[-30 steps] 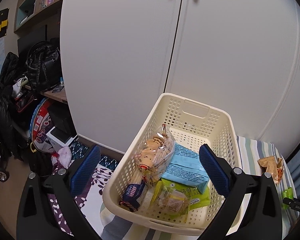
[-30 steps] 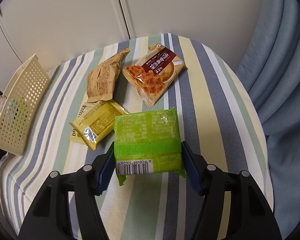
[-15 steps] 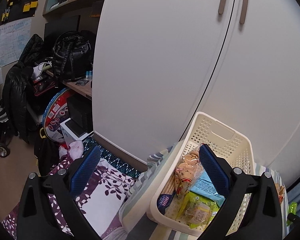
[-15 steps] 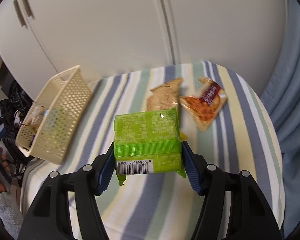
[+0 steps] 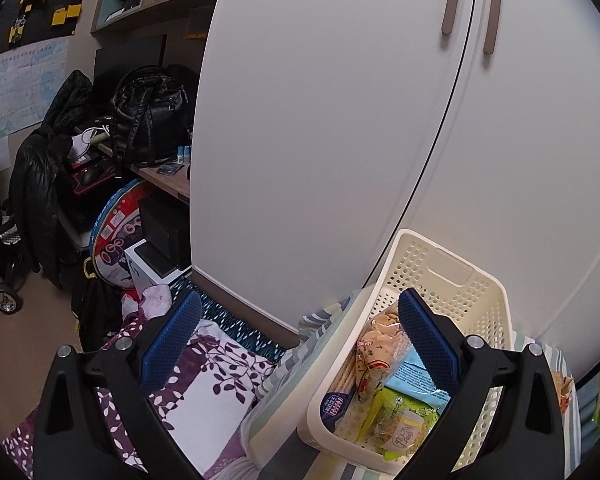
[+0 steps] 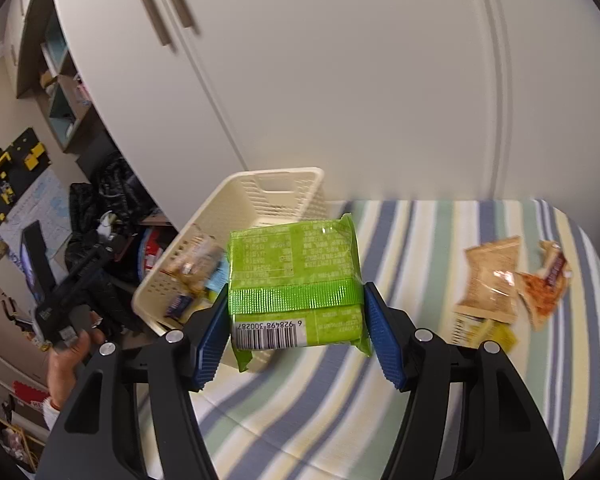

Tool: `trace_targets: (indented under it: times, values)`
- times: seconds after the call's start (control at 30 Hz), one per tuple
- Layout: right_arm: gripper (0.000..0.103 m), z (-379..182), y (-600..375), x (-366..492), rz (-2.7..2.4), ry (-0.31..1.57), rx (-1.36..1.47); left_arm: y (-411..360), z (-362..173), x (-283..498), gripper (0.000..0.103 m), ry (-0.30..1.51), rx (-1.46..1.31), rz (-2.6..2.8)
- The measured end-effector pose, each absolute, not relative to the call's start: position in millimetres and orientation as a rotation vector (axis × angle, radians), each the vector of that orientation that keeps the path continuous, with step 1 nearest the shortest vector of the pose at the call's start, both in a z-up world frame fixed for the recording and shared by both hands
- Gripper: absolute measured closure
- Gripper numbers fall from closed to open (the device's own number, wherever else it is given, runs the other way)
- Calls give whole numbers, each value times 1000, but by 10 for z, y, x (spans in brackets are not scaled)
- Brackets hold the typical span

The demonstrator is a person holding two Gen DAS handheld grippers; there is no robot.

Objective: Organize snacks
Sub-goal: 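Carry the green square pack into the basket and open the right tool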

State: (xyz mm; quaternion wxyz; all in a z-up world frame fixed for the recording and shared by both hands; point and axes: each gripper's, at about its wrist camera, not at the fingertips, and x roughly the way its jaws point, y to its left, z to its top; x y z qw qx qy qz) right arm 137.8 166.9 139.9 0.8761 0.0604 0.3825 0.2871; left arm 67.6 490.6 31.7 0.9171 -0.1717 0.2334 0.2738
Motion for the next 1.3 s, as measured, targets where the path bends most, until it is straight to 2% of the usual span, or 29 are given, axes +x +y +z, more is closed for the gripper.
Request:
trace_targets:
  times: [0.53,1.2,1.3]
  values:
    - [39,1471,2586,1388,711,784,88,4911,274,649,3,476,-363,564]
    - [38,1345,2890,1459,712,823,78,4961,245,633,3,473,-390,568]
    - [34,1333,2901,1468,713,825,83,4963,239,635,3,473,-390,569]
